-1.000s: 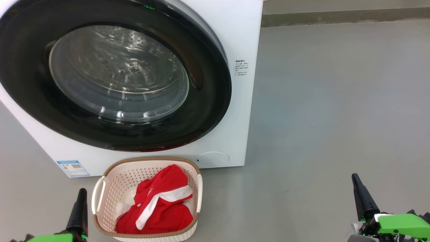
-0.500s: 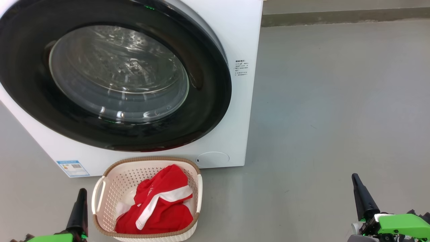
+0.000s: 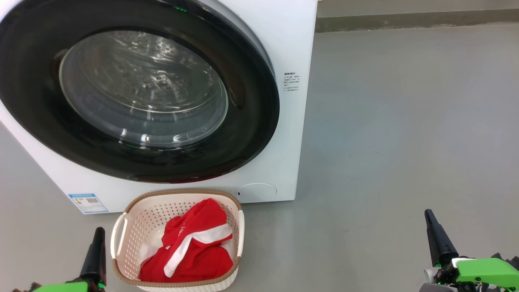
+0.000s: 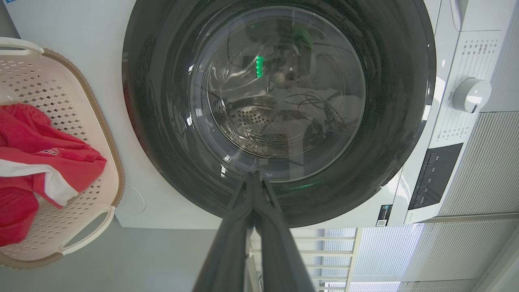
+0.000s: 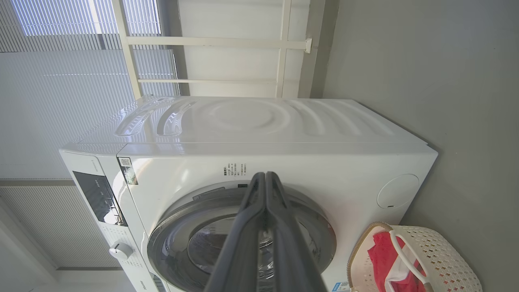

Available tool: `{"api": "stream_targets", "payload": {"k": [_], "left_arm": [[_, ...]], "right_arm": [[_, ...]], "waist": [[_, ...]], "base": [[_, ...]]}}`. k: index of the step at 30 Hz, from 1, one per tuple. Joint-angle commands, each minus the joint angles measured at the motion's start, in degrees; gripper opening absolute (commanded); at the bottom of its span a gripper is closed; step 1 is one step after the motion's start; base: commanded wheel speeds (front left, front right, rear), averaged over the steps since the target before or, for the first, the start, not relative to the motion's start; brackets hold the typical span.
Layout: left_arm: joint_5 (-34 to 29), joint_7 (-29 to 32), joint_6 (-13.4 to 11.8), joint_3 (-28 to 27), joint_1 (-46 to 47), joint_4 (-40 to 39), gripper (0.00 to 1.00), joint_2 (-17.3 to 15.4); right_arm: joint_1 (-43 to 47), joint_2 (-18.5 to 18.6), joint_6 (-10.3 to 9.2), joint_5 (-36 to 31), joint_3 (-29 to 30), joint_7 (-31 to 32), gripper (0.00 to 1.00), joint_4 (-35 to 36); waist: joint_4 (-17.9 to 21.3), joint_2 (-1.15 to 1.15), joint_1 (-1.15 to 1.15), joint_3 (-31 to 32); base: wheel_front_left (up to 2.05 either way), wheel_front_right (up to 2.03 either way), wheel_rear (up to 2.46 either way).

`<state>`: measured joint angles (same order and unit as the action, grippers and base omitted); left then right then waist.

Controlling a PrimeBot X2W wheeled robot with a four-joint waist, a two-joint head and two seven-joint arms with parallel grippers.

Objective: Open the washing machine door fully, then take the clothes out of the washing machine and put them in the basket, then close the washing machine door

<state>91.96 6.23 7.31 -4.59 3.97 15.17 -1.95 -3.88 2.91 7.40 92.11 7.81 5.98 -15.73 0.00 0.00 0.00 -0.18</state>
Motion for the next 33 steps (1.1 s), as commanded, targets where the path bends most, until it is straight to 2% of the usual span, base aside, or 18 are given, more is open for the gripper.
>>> {"api": "stream_targets", "payload": {"k": [1,33], "left_arm": [[0.2,0.26,0.18,-1.94,2.22,-1.14,0.0,-0.93],[0.2,0.25,0.18,-1.94,2.22,-1.14,0.0,-0.93]], "right_arm": [[-2.3,0.08,0.09,0.14,-1.38,0.43,0.0,1.71],[-2.3,0.04,0.09,0.09,-1.32,0.48,0.0,1.71]], "waist": [[0.0,0.0,0.0,0.0],[0.0,0.0,0.0,0.0]], "base": [[0.0,0.0,0.0],[0.0,0.0,0.0]]}}
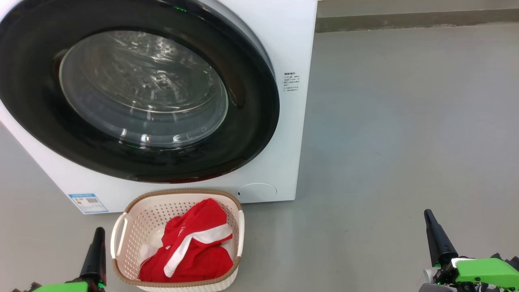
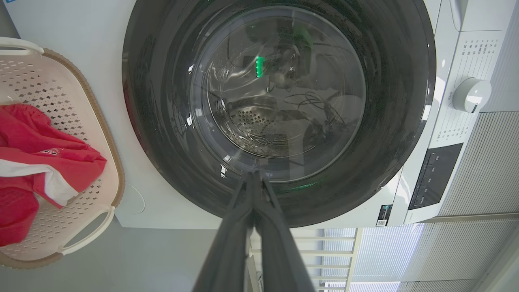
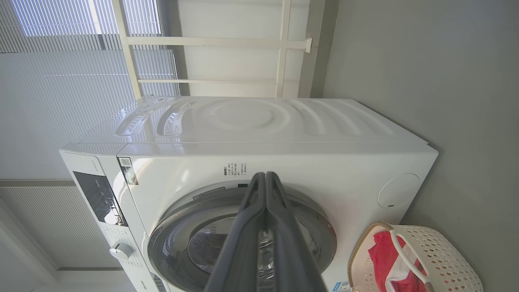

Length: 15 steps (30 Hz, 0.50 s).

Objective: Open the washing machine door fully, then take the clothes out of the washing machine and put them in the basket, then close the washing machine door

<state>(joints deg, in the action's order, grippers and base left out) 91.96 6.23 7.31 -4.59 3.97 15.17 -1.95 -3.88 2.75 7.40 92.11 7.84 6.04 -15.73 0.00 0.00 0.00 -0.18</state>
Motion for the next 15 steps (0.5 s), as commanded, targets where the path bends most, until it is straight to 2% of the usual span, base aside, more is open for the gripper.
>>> {"api": "stream_targets", "payload": {"k": [1,15], "left_arm": [[0.2,0.25,0.18,-1.94,2.22,-1.14,0.0,-0.93],[0.21,0.25,0.18,-1.93,2.22,-1.14,0.0,-0.93]], "right_arm": [[-2.3,0.19,0.09,0.08,-1.35,0.42,0.0,1.71],[-2.31,0.18,0.09,0.07,-1.33,0.44,0.0,1.71]], "waist": [[0.0,0.0,0.0,0.0],[0.0,0.0,0.0,0.0]], "base": [[0.0,0.0,0.0],[0.0,0.0,0.0]]}}
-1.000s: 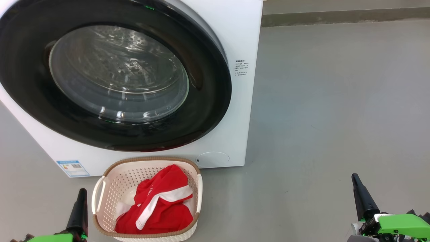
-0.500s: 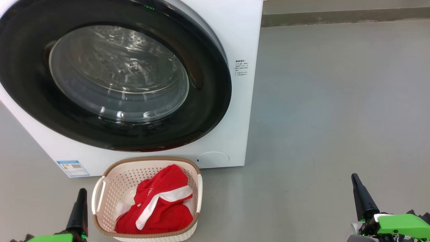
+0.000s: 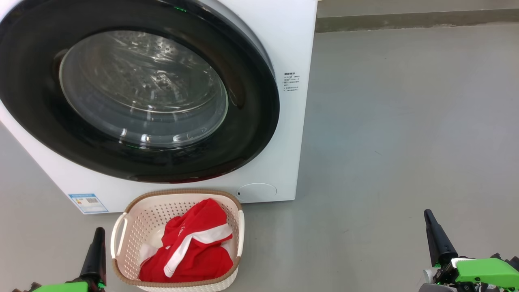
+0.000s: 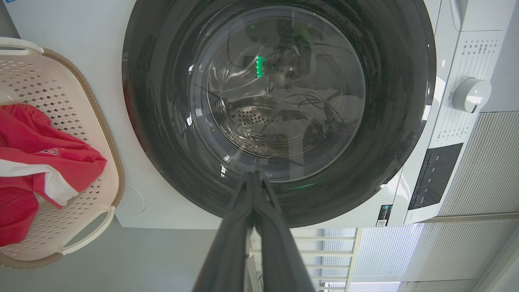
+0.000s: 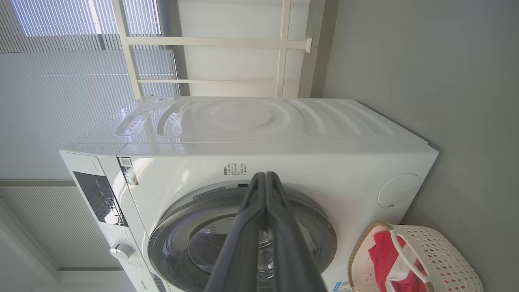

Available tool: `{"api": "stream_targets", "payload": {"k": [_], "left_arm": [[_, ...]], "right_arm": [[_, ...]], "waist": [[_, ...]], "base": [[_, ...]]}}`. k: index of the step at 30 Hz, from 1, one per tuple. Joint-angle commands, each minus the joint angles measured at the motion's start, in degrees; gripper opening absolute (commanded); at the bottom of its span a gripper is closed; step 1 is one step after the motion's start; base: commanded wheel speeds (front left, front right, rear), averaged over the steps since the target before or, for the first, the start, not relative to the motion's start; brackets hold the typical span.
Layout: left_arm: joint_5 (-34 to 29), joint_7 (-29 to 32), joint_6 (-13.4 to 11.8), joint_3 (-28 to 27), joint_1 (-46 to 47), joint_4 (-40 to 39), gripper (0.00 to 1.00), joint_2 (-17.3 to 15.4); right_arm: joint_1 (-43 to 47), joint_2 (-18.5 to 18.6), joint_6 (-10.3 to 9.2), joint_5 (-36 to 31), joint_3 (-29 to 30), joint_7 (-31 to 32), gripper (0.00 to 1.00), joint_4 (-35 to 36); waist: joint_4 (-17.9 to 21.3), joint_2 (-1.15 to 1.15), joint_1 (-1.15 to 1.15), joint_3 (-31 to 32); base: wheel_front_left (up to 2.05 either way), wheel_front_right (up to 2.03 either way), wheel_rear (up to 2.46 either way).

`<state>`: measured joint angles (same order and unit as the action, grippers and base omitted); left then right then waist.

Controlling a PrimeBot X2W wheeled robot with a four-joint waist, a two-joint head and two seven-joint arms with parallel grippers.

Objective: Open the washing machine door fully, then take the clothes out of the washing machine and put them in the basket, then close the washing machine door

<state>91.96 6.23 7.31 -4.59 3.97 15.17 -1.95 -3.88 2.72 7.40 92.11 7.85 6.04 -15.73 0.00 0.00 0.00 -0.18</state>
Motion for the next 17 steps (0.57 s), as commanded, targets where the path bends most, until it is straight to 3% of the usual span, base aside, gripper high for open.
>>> {"api": "stream_targets", "payload": {"k": [1,17], "left_arm": [[0.21,0.25,0.18,-1.93,2.22,-1.14,0.0,-0.93],[0.21,0.25,0.18,-1.93,2.22,-1.14,0.0,-0.93]], "right_arm": [[-2.31,0.21,0.09,0.07,-1.34,0.44,0.0,1.71],[-2.31,0.2,0.09,0.05,-1.32,0.46,0.0,1.7]], "waist": [[0.0,0.0,0.0,0.0],[0.0,0.0,0.0,0.0]], "base": [[0.0,0.0,0.0],[0.0,0.0,0.0]]}}
